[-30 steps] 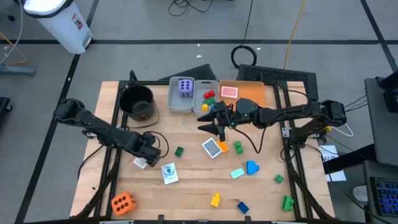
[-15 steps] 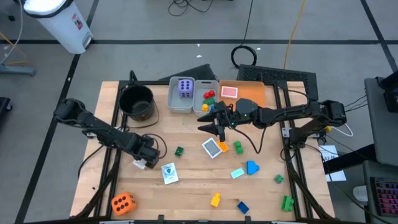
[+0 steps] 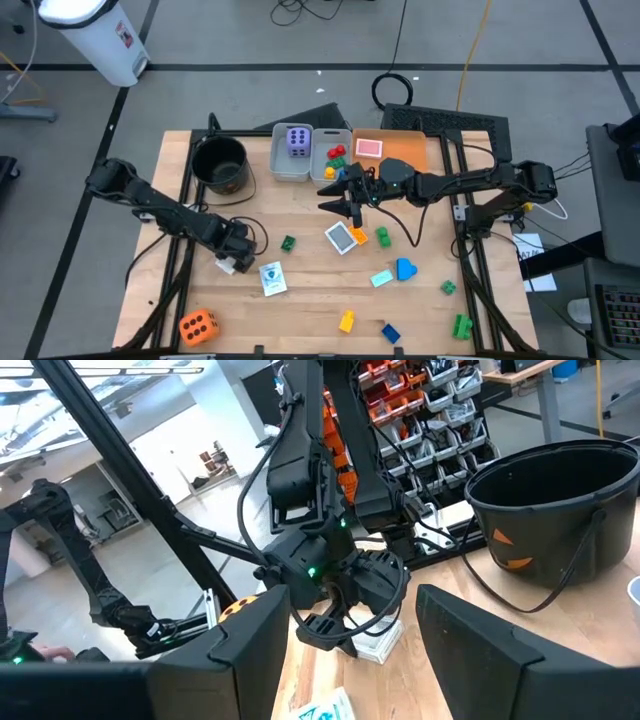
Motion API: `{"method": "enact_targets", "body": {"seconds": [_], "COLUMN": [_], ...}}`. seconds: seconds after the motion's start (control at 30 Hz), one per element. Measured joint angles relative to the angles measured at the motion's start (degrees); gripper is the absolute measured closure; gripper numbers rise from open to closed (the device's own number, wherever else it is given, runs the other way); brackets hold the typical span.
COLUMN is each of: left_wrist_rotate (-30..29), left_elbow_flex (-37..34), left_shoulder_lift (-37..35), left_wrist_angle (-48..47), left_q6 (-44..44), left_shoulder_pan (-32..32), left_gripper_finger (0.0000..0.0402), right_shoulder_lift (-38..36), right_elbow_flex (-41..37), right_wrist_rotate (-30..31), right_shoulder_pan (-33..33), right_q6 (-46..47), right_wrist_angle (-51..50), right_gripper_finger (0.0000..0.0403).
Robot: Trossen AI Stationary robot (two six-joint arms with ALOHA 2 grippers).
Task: Pick & Place Toys
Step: Put the brown playing card into the orange bin
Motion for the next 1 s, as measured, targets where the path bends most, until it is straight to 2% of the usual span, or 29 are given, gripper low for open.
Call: {"method": "enact_targets", "body": {"seconds": [1.0], "left_wrist_rotate": [-0.8], "left_elbow_flex": [-0.2], "left_shoulder_lift": [0.1], "left_wrist_angle": [1.3], "left_q6": [-0.3], "left_shoulder_pan": [0.0], "left_gripper_finger": [0.0023], "right_shoulder_lift": [0.0], "right_elbow_flex": [0.0], "right_wrist_rotate": [0.0], "right_shoulder_pan": [0.0], "right_q6": [0.0], "right_wrist_angle": [0.0], "right_gripper_finger": [0.0193]}}
